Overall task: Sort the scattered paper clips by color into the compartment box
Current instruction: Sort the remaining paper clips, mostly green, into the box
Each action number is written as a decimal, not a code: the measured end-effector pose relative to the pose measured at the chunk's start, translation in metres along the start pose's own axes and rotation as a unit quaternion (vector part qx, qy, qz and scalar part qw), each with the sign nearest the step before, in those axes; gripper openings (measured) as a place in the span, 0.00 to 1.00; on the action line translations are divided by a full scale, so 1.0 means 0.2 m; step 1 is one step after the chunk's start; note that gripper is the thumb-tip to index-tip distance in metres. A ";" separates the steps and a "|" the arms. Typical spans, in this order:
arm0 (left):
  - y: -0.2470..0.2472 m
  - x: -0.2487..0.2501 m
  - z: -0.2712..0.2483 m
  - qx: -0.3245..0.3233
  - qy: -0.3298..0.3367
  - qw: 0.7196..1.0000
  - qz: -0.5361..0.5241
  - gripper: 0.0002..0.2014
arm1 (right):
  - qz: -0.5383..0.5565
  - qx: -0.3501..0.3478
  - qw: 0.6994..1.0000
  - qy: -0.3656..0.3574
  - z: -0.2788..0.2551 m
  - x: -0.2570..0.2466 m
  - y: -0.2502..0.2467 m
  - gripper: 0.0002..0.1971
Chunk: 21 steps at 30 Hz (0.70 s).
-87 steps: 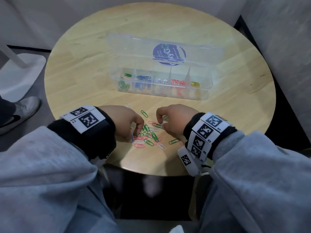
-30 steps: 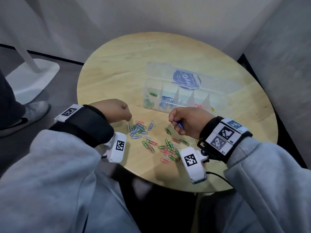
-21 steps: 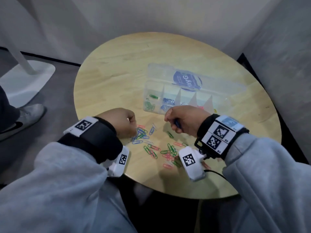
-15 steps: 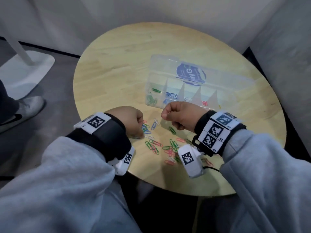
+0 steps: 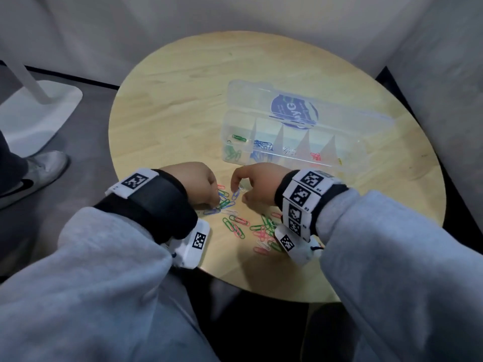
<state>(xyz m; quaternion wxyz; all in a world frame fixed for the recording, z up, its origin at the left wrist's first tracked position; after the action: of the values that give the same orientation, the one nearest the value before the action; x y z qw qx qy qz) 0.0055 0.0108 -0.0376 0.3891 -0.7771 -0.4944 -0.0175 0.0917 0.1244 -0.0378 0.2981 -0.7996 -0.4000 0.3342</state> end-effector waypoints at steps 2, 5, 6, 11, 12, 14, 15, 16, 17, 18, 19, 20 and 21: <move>-0.04 0.00 -0.01 -0.010 0.020 0.999 -0.040 0.05 | -0.035 -0.011 0.999 0.003 0.01 -0.02 0.00 0.10; -0.10 0.00 -0.03 -0.006 0.053 0.986 -0.157 0.10 | -0.064 -0.013 0.998 0.002 0.00 -0.03 0.00 0.02; -0.11 0.00 -0.04 0.002 0.064 0.974 -0.217 0.11 | -0.073 -0.012 0.997 0.003 0.00 -0.03 0.00 0.01; -0.18 -0.03 -0.13 0.035 0.097 0.882 -0.460 0.09 | -0.057 -0.043 0.997 0.037 -0.01 -0.01 0.03 0.08; -0.19 -0.04 -0.14 0.033 0.099 0.870 -0.482 0.10 | -0.040 -0.051 0.997 0.043 -0.02 0.00 0.03 0.09; -0.19 -0.06 -0.16 0.034 0.099 0.856 -0.507 0.13 | 0.015 -0.054 0.997 0.048 -0.05 0.01 0.02 0.10; -0.19 -0.07 -0.17 0.035 0.099 0.852 -0.512 0.13 | 0.056 -0.052 0.996 0.046 -0.06 0.02 0.01 0.11; -0.19 -0.07 -0.18 0.036 0.100 0.852 -0.513 0.13 | 0.110 -0.051 0.992 0.042 -0.07 0.03 0.01 0.11; -0.18 -0.07 -0.19 0.041 0.100 0.854 -0.509 0.13 | 0.173 -0.048 0.983 0.035 -0.08 0.04 0.00 0.11; -0.18 -0.07 -0.20 0.046 0.101 0.860 -0.499 0.12 | 0.246 -0.044 0.968 0.028 -0.09 0.05 0.00 0.12; -0.18 -0.06 -0.20 0.052 0.100 0.871 -0.478 0.11 | 0.322 -0.039 0.946 0.021 -0.09 0.06 0.00 0.13; -0.17 -0.05 -0.19 0.057 0.098 0.889 -0.444 0.09 | 0.395 -0.034 0.918 0.013 -0.10 0.07 0.00 0.14; -0.16 -0.04 -0.18 0.058 0.094 0.912 -0.395 0.08 | 0.456 -0.029 0.889 0.007 -0.10 0.08 0.00 0.15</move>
<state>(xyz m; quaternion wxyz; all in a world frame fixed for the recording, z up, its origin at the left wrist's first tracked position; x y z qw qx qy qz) -0.0109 -0.0117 0.0033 0.4394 -0.4895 -0.7223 -0.2136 0.1144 0.1330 -0.0302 0.0927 -0.9046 0.0013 0.4161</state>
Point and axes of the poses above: each hand's wrist, its own z-axis towards the middle knuckle, its own y-axis out of the palm, x = y × z, the point moved 2 cm from there along z, towards the middle knuckle, and after that the axes turned 11 degrees about -x, right-handed, at the moved point
